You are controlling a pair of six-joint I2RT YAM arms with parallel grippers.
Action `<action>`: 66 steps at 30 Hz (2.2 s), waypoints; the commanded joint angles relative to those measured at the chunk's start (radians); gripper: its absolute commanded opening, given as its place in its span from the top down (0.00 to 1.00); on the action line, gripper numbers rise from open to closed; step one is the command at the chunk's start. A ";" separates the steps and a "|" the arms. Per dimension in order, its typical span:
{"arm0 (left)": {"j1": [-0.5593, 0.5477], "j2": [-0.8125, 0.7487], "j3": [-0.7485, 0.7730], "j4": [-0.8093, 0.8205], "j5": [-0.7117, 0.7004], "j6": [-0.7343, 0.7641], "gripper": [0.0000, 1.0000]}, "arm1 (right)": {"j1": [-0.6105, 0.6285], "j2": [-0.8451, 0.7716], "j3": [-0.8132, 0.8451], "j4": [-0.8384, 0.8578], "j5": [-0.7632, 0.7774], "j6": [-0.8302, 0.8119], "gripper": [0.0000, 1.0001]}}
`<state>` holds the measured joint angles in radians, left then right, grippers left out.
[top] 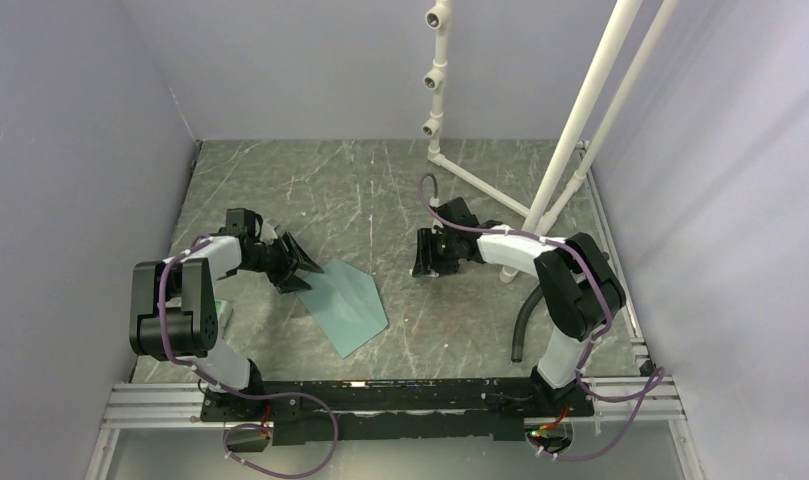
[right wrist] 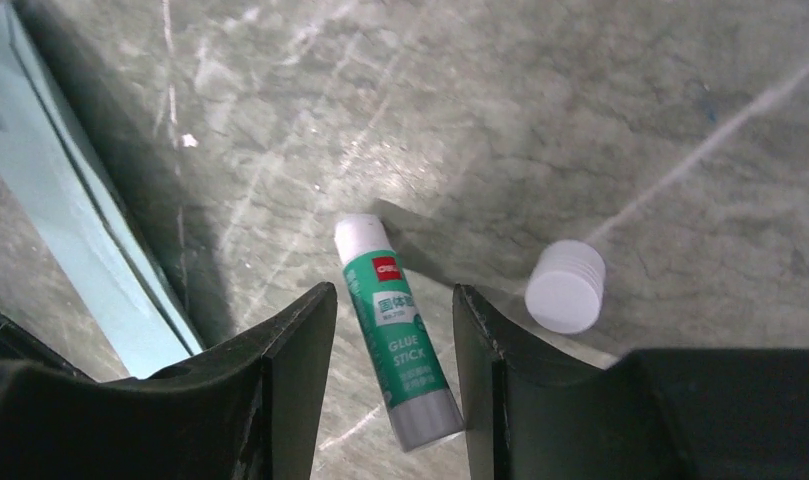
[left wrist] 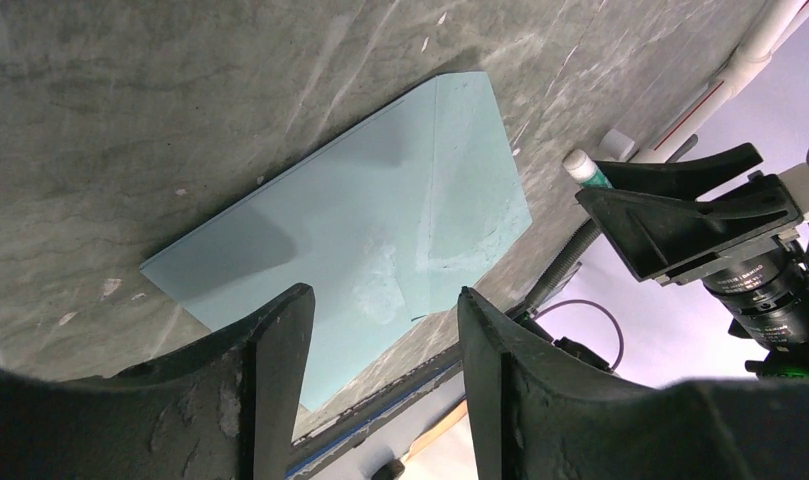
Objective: Place the letter into the envelope and seal it
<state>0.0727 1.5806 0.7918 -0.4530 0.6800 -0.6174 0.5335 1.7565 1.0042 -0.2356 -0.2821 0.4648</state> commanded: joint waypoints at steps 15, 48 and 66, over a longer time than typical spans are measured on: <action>0.001 -0.024 0.000 -0.006 -0.015 0.019 0.39 | 0.063 -0.053 0.015 -0.150 0.174 -0.051 0.47; -0.004 0.018 -0.076 0.007 -0.005 0.012 0.97 | 0.132 0.233 0.318 -0.027 -0.232 0.209 0.85; -0.020 0.021 -0.128 0.084 -0.048 -0.099 0.98 | 0.179 0.352 0.376 0.034 -0.571 0.120 0.87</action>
<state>0.0593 1.6165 0.6792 -0.4072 0.6483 -0.6933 0.6865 2.0701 1.3159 -0.1864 -0.7856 0.6487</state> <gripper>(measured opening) 0.029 0.133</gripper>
